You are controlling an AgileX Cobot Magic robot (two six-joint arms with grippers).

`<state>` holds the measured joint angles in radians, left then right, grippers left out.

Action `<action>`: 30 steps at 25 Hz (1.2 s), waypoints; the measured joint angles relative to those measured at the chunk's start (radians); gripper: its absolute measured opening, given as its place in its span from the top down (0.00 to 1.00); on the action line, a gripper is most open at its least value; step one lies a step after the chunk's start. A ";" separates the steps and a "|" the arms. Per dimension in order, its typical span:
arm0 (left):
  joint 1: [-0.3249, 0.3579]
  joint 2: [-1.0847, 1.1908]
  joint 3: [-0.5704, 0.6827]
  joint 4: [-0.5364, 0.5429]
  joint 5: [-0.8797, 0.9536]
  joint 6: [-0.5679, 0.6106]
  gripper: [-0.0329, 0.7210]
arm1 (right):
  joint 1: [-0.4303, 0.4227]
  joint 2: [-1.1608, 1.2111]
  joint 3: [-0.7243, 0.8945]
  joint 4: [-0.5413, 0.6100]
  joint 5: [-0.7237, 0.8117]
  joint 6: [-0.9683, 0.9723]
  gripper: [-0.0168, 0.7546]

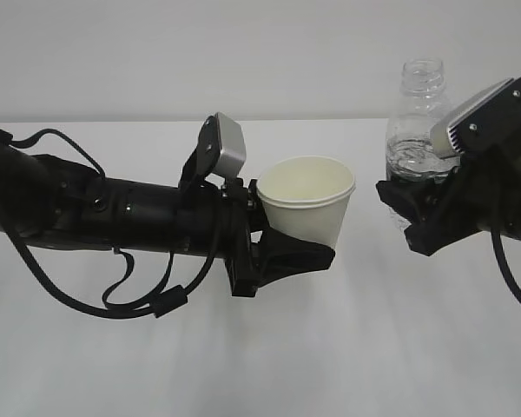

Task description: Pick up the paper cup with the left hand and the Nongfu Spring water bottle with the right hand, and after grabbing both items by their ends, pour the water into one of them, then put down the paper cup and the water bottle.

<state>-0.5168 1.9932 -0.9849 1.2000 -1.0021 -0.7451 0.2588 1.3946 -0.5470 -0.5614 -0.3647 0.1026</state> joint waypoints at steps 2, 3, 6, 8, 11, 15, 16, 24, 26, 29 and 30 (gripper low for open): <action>0.000 0.000 0.000 -0.007 0.007 0.012 0.36 | 0.000 0.000 -0.019 -0.025 0.025 0.000 0.40; 0.000 0.000 0.000 -0.009 0.010 0.014 0.36 | 0.000 0.000 -0.028 -0.039 0.041 0.000 0.40; 0.000 0.000 0.000 -0.013 0.018 0.023 0.36 | 0.000 0.000 -0.059 -0.094 0.084 0.000 0.40; 0.000 0.000 0.000 -0.013 0.022 0.031 0.36 | 0.000 0.000 -0.071 -0.132 0.101 0.000 0.40; 0.000 0.000 0.000 -0.015 0.022 0.035 0.36 | 0.000 0.000 -0.079 -0.181 0.110 0.000 0.40; 0.000 0.000 0.000 -0.021 0.022 0.035 0.36 | 0.000 0.000 -0.083 -0.230 0.127 0.000 0.40; 0.000 0.000 0.000 -0.021 0.022 0.035 0.36 | 0.000 0.000 -0.083 -0.240 0.127 0.000 0.40; 0.000 0.064 0.000 -0.022 0.022 0.037 0.36 | 0.000 0.000 -0.085 -0.284 0.132 0.000 0.40; 0.000 0.068 0.000 -0.022 0.022 0.037 0.36 | 0.000 0.000 -0.085 -0.287 0.140 0.000 0.40; 0.000 0.068 0.000 -0.022 0.016 0.037 0.36 | 0.000 0.000 -0.085 -0.290 0.152 -0.030 0.40; 0.000 0.068 0.000 -0.022 0.016 0.037 0.36 | 0.000 0.000 -0.085 -0.291 0.154 -0.037 0.40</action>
<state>-0.5168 2.0616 -0.9849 1.1785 -0.9863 -0.7082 0.2588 1.3946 -0.6321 -0.8527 -0.2104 0.0657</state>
